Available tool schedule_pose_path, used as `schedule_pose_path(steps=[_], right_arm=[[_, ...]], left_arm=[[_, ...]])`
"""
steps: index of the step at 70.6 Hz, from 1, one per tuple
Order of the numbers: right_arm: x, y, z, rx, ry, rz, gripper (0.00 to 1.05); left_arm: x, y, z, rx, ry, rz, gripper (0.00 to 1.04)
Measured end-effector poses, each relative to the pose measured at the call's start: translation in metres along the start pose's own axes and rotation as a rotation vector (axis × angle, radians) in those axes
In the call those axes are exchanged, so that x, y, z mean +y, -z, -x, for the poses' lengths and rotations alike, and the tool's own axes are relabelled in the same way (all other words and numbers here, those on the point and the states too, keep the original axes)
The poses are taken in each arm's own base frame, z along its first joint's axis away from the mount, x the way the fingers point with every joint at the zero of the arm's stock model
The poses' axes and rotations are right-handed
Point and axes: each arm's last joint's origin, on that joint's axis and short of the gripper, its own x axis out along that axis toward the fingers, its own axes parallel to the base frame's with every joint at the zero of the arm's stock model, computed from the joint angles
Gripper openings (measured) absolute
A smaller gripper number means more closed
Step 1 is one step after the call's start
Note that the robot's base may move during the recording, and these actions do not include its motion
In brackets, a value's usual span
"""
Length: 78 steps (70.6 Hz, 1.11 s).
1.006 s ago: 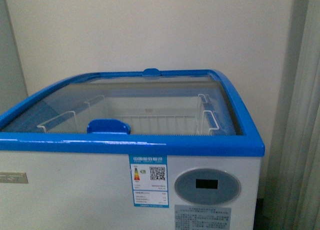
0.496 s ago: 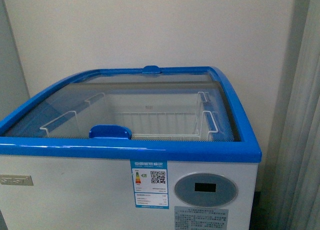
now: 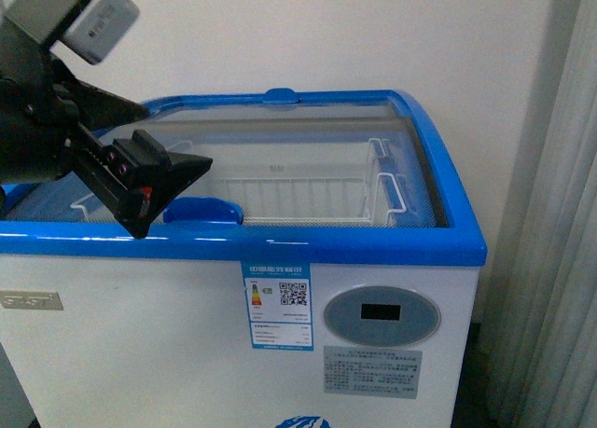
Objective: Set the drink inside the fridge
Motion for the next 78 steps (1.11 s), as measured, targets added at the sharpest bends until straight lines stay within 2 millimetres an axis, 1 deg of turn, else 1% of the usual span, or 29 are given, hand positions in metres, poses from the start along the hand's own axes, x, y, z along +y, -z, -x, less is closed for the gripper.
schedule_pose_path(steps=[12, 19, 26, 32, 40, 46, 54, 57, 59, 64, 67, 73, 78], right_arm=[[0.000, 0.000, 0.000, 0.000, -0.002, 0.000, 0.42], [0.000, 0.000, 0.000, 0.000, -0.001, 0.000, 0.42], [0.000, 0.000, 0.000, 0.000, -0.001, 0.000, 0.42], [0.000, 0.000, 0.000, 0.000, -0.001, 0.000, 0.42], [0.000, 0.000, 0.000, 0.000, -0.001, 0.000, 0.42], [0.000, 0.000, 0.000, 0.000, 0.000, 0.000, 0.42], [0.000, 0.000, 0.000, 0.000, -0.001, 0.000, 0.42], [0.000, 0.000, 0.000, 0.000, -0.002, 0.000, 0.42], [0.000, 0.000, 0.000, 0.000, -0.001, 0.000, 0.42], [0.000, 0.000, 0.000, 0.000, -0.001, 0.000, 0.42], [0.000, 0.000, 0.000, 0.000, -0.001, 0.000, 0.42], [0.000, 0.000, 0.000, 0.000, -0.001, 0.000, 0.42], [0.000, 0.000, 0.000, 0.000, -0.001, 0.000, 0.42]], left_arm=[[0.015, 0.008, -0.017, 0.042, 0.066, -0.177, 0.97], [0.020, 0.011, -0.022, 0.067, 0.085, -0.226, 0.97], [0.023, 0.022, -0.033, 0.110, 0.117, -0.289, 0.97], [0.026, 0.030, -0.042, 0.134, 0.123, -0.321, 0.97], [0.033, 0.031, -0.053, 0.138, 0.093, -0.355, 0.97], [0.036, 0.033, -0.059, 0.129, 0.106, -0.366, 0.97], [0.046, 0.035, -0.072, 0.115, 0.096, -0.377, 0.97], [0.050, 0.035, -0.078, 0.110, 0.086, -0.383, 0.97], [0.058, 0.033, -0.086, 0.105, 0.066, -0.394, 0.97], [0.068, 0.032, -0.097, 0.105, 0.035, -0.410, 0.97], [0.078, 0.030, -0.109, 0.110, 0.001, -0.423, 0.97], [0.091, 0.028, -0.122, 0.121, -0.046, -0.434, 0.97], [0.106, 0.026, -0.139, 0.143, -0.129, -0.450, 0.97]])
